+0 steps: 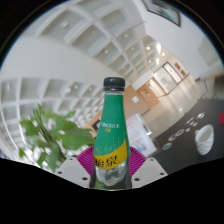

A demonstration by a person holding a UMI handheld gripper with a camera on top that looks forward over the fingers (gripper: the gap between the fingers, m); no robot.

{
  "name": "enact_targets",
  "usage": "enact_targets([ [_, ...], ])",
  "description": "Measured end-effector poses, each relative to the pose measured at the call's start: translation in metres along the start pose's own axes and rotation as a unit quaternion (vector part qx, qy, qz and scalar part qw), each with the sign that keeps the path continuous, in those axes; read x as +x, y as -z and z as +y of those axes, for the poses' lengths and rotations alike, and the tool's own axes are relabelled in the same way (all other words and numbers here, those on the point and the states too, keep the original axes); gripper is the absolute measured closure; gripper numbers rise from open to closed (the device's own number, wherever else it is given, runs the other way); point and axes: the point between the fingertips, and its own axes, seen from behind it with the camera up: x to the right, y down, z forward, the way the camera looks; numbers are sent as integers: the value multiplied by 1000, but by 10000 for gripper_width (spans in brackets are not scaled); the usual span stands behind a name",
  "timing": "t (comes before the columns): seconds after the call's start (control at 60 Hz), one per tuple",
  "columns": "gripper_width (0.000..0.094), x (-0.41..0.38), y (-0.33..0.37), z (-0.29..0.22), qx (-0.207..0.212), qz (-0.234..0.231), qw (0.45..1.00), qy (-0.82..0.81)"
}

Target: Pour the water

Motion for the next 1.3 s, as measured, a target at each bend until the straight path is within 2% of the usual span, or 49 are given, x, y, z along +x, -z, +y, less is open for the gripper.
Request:
enact_targets([
  [0.067, 523, -23, -9, -35, 20, -56, 993, -103],
  [0.183, 526, -2, -22, -84, 52, -145, 943, -296],
  [0.283, 525, 44, -35, -108, 77, -183, 872, -447],
  [0.433, 524, 127, -44, -106, 119, -168, 751, -628],
  [0.517, 527, 165, -45, -91, 127, -146, 712, -675],
  [0.583, 526, 178, -45, -78, 124, -134, 702, -688],
  [0.7, 525, 175, -40, -67, 110, -122, 706, -689],
  [0.867, 527, 159, -27, -89, 100, -145, 730, -660],
  [0.95, 528, 136, -33, -112, 89, -153, 779, -601],
  [1.033, 525, 113, -29, -139, 77, -148, 870, -464],
  [1.05, 525, 115, -8, -150, 78, -149, 886, -432],
  [1.167, 524, 106, -14, -196, 86, -101, 973, -190],
  [1.2, 524, 116, 15, -210, 98, -87, 982, -133],
  [1.217, 524, 118, -2, -209, 102, -74, 987, -101],
  [1.3, 524, 151, 7, -240, 118, -14, 992, 34],
])
